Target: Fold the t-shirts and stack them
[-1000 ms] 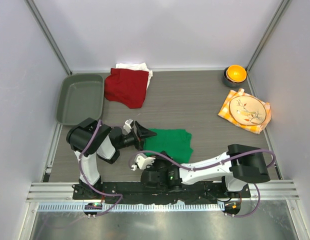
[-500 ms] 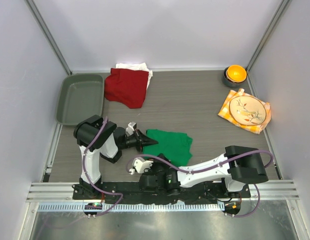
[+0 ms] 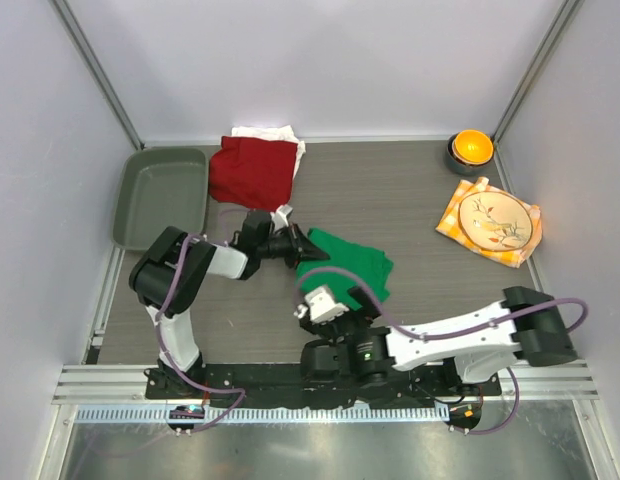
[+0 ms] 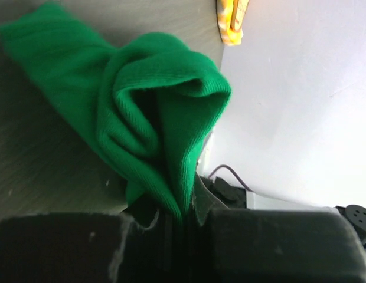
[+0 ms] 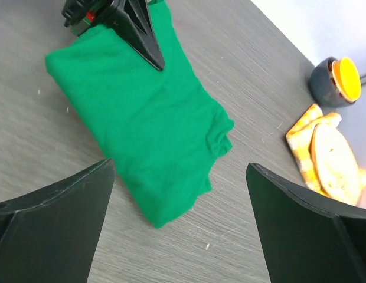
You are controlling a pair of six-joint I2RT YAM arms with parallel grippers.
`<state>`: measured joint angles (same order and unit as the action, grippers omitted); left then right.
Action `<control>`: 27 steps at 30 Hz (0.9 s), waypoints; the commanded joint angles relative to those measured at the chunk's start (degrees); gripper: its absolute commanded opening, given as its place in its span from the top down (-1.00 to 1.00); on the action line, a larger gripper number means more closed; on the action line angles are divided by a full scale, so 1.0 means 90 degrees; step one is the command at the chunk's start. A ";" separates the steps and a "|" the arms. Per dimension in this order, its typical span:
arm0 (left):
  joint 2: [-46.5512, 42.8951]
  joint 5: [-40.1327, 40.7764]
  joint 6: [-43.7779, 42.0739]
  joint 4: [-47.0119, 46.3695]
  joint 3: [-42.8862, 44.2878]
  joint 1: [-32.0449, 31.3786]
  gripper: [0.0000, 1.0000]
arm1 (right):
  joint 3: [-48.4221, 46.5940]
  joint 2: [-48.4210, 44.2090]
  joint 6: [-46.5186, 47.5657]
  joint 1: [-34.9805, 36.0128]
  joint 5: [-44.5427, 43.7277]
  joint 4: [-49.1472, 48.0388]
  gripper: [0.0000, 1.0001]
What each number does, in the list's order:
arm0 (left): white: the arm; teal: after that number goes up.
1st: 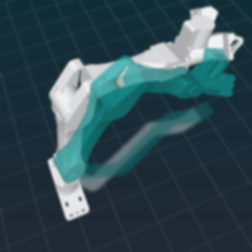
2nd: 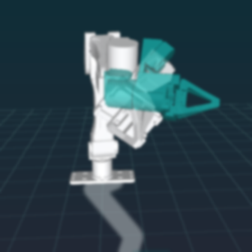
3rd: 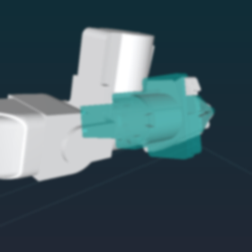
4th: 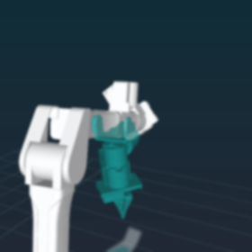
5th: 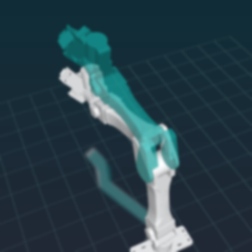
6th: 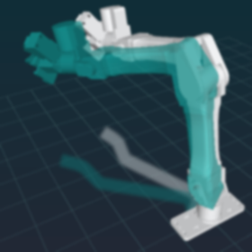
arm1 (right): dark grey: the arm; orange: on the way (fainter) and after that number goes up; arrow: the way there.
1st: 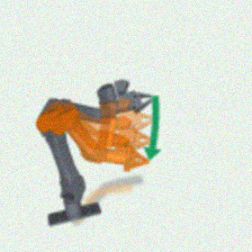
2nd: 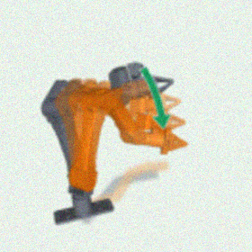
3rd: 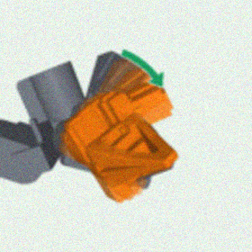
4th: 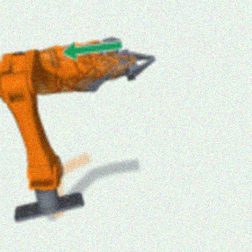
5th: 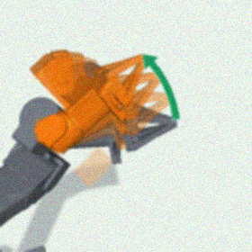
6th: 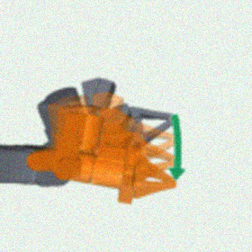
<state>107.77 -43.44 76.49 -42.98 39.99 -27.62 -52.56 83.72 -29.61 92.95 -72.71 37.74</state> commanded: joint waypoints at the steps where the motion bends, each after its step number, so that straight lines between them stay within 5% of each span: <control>1: -0.0471 0.0344 -0.1982 0.3296 0.1365 0.0235 1.00 | 0.0135 -0.1009 -0.2547 0.0034 -0.0701 0.1119 -0.99; 7: -0.0051 0.0480 -0.2179 0.4067 0.2391 0.0783 1.00 | 0.0360 -0.1743 -0.3487 -0.0005 -0.0311 0.1228 -0.99; 19: 0.2321 0.0901 -0.4504 0.8599 0.8187 0.1027 1.00 | 0.1259 -0.2408 -0.2970 -0.0054 0.0168 -0.0394 -0.99; 27: 0.3289 0.0755 -0.5139 0.9795 1.0331 0.1427 1.00 | 0.1640 -0.2545 -0.2941 -0.0161 0.0442 -0.0892 -0.99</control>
<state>136.27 -34.74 34.89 36.97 126.56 -17.74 -39.05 62.24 -54.35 92.01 -68.58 34.89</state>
